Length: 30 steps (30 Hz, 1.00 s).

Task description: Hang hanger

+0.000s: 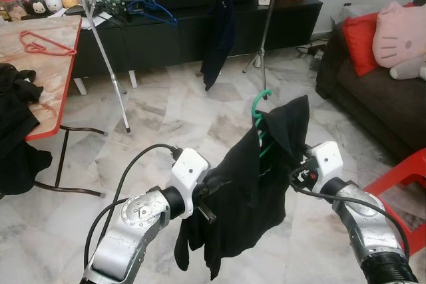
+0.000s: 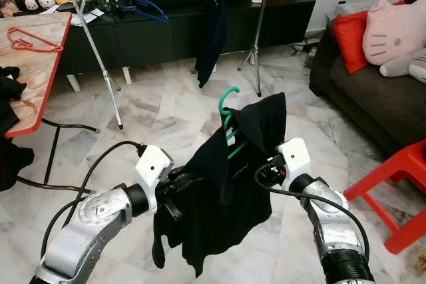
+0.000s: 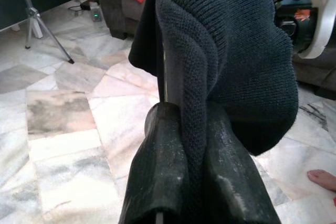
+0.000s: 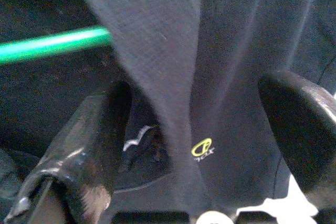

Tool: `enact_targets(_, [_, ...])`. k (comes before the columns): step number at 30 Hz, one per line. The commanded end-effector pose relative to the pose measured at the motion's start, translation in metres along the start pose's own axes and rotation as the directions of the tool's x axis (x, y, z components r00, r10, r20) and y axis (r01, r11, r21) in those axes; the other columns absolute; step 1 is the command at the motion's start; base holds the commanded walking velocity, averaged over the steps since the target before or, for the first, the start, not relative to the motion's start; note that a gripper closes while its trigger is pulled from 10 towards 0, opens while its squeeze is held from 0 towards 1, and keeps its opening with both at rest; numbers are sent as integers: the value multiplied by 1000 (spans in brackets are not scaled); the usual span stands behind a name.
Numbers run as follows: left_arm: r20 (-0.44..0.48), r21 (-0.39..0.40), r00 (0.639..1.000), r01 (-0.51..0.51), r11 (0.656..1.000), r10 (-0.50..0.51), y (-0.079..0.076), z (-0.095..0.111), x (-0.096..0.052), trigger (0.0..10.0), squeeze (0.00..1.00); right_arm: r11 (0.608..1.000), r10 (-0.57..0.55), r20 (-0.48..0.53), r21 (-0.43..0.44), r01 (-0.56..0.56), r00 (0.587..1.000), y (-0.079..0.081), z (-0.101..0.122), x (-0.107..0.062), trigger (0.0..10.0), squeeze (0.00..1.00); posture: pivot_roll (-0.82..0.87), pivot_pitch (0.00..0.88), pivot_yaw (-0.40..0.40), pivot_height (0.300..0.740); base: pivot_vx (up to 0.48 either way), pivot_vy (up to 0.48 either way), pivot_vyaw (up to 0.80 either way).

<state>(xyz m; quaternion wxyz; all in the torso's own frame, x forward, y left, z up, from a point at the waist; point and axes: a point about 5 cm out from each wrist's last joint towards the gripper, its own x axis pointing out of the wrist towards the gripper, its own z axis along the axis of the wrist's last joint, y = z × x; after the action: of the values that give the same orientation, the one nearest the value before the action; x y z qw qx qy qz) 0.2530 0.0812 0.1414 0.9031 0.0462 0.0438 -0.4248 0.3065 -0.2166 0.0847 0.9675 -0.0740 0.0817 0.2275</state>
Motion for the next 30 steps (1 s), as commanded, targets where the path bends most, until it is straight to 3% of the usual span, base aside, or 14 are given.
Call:
enact_targets(1, [45,27,999,29,999,-30,-5,12,0,10000,0,1000,-21,-6,-17,21,1000,-6,1,-1,10000,0,-14,0,-49,740,0,0,0])
enact_targets(7, [46,26,998,47,999,-48,-7,14,-2,10000,0,1000,-23,-12,-6,23,1000,-6,-2,3,10000,0,-6,0,-56,740,0,0,0])
enact_targets(8, [46,25,997,64,998,-65,-8,14,-3,10000,0,1000,-28,-17,-1,28,999,-6,-3,5,2314,0,0,0,-56,740,0,0,0])
enact_targets(9, [44,23,996,73,997,-74,-9,15,-4,10000,0,999,-36,-16,8,36,999,-7,-4,6,784,0,0,0,-56,740,0,0,0])
enact_targets(10, [41,23,996,75,997,-76,-10,15,-4,10000,0,999,-37,-15,13,37,999,-7,-4,6,0,0,0,0,-56,740,0,0,0])
enact_targets(30, [11,29,995,95,995,-95,-10,16,-9,10000,0,1000,-21,-2,22,21,1000,-7,-2,14,0,0,17,0,-55,740,0,0,0])
